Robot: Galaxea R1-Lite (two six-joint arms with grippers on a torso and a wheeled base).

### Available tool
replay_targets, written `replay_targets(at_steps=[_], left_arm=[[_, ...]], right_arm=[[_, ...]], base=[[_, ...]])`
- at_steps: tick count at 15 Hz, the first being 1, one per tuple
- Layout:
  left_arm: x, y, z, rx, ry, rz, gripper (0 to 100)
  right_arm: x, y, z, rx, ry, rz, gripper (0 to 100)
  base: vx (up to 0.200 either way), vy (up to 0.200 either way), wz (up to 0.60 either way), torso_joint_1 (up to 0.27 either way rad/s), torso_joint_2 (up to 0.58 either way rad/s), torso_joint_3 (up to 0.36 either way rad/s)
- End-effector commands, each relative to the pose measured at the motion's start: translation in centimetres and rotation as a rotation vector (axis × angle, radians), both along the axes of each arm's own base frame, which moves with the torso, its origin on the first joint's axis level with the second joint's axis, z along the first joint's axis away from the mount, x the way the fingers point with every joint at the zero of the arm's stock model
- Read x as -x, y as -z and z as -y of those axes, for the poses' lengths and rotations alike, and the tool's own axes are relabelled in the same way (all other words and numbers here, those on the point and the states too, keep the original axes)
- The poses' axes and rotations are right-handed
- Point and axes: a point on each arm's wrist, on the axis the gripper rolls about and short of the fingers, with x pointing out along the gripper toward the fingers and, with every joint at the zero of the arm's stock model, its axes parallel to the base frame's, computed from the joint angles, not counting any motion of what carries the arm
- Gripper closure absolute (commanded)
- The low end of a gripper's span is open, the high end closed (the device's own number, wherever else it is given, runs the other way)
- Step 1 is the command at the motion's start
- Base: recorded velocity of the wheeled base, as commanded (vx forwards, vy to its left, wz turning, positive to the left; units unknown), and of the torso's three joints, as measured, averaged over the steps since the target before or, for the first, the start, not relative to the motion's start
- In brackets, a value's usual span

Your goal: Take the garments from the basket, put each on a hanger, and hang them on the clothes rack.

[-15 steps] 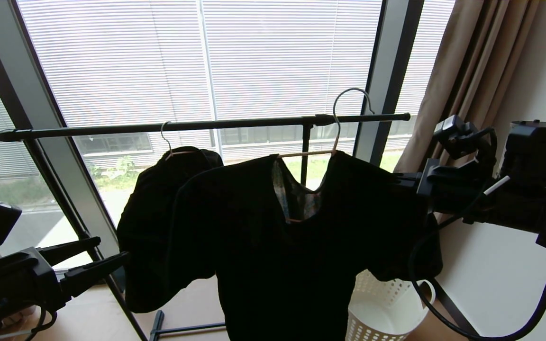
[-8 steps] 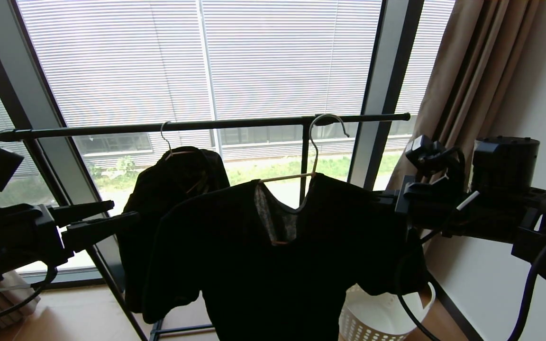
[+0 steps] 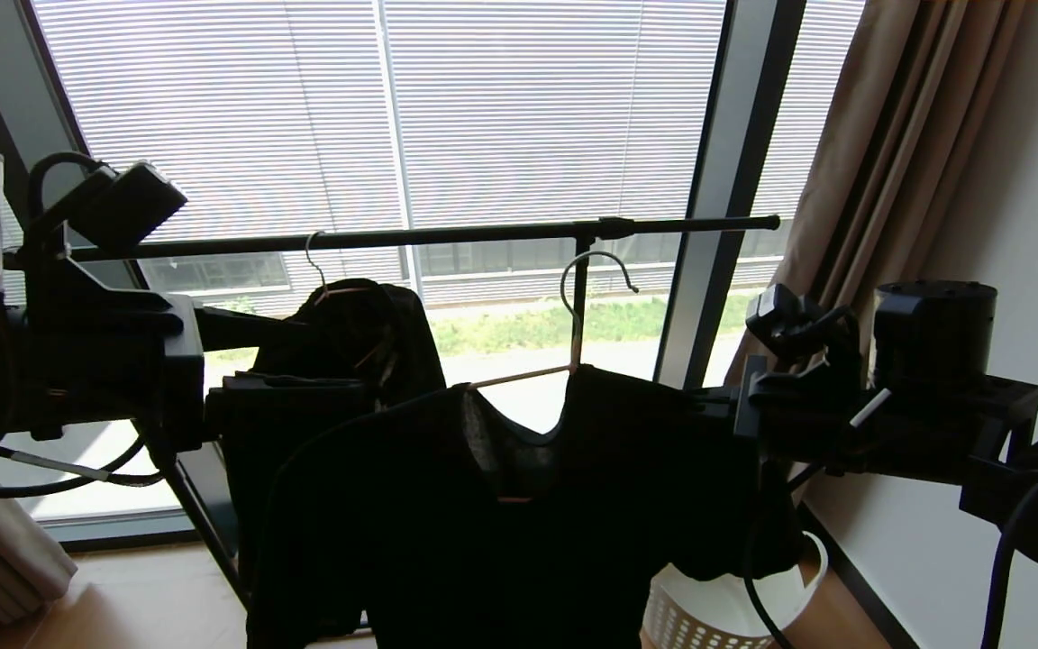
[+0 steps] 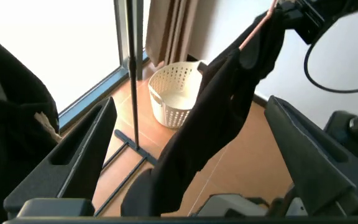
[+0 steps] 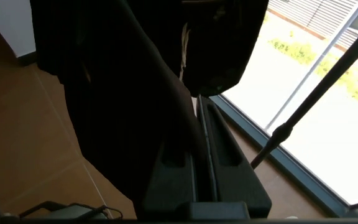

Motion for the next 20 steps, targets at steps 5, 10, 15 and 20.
replay_targets(at_steps=[5, 10, 15, 20], left_arm=[[-1.0, 3.1, 3.8, -0.101, 0.187, -0.02, 0], [-1.3, 5.1, 4.4, -0.152, 0.214, -0.052, 0], [-1.4, 5.8, 4.7, -0.159, 0.225, -0.06, 100], [-0.9, 6.6, 4.7, -0.147, 0.228, -0.019, 100]], right_arm=[[0.7, 0.2, -0.7, 0.007, -0.035, 0.0, 100], [1.0, 0.1, -0.9, 0.006, -0.045, 0.002, 100], [1.3, -0.1, -0.8, 0.003, -0.046, 0.009, 100], [1.1, -0.1, -0.8, 0.001, -0.044, 0.01, 100]], base=[[0.0, 0.0, 0.0, 0.0, 0.0, 0.0], [0.0, 0.0, 0.0, 0.0, 0.0, 0.0], [0.0, 0.0, 0.0, 0.0, 0.0, 0.0], [0.0, 0.0, 0.0, 0.0, 0.0, 0.0]])
